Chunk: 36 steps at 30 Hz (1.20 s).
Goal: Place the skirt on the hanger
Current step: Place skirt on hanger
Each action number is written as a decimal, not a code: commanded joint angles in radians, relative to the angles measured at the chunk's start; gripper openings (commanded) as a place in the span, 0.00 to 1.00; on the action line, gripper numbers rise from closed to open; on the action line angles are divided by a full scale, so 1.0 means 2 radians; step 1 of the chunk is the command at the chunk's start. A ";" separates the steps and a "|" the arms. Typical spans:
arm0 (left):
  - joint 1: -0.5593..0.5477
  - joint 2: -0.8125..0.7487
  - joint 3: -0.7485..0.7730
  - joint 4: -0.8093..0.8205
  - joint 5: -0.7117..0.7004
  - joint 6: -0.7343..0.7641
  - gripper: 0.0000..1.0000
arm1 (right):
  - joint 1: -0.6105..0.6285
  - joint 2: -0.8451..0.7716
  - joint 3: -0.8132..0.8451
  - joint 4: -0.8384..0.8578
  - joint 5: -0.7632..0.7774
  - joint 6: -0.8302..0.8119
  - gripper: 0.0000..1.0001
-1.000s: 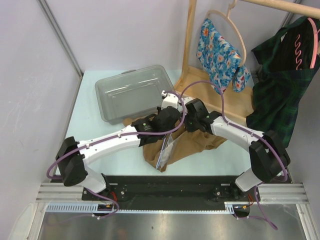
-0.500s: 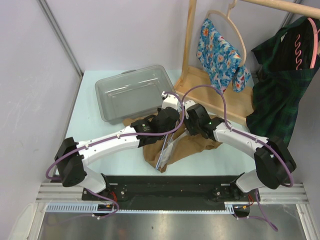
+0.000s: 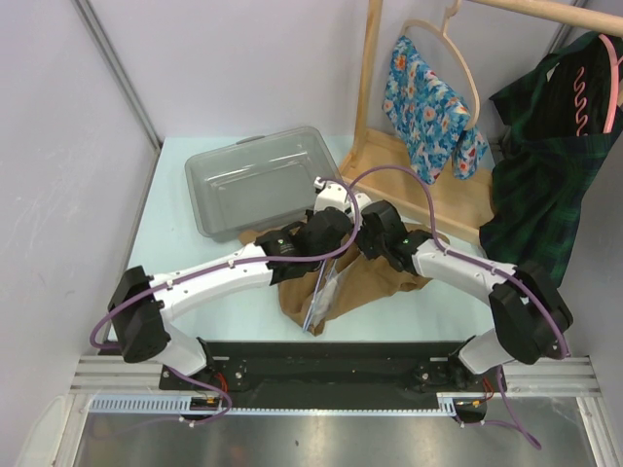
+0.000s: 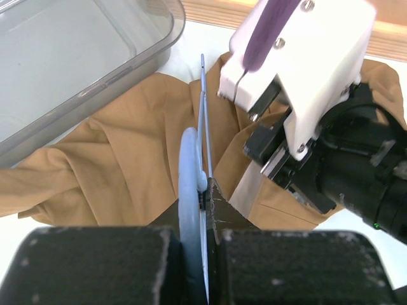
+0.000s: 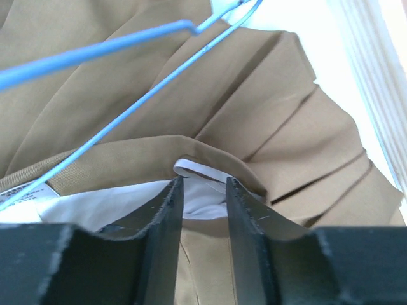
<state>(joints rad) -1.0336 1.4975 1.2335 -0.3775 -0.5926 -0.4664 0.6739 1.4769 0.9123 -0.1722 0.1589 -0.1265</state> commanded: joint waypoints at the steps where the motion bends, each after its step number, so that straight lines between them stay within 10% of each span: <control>1: 0.002 -0.001 0.025 -0.015 -0.024 -0.024 0.00 | 0.000 0.015 -0.004 0.021 -0.022 -0.027 0.40; 19: 0.002 0.002 0.028 -0.008 -0.014 -0.027 0.00 | 0.001 0.046 -0.002 -0.021 0.019 -0.050 0.34; 25: 0.002 0.002 0.028 -0.008 -0.012 -0.027 0.00 | -0.002 0.038 -0.001 -0.009 0.040 -0.031 0.00; 36: 0.002 -0.025 0.005 0.009 0.013 -0.015 0.00 | -0.024 -0.031 -0.004 0.009 0.029 0.018 0.00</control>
<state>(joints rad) -1.0332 1.5036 1.2453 -0.4065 -0.5976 -0.4969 0.6571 1.4933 0.9070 -0.2058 0.2085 -0.1429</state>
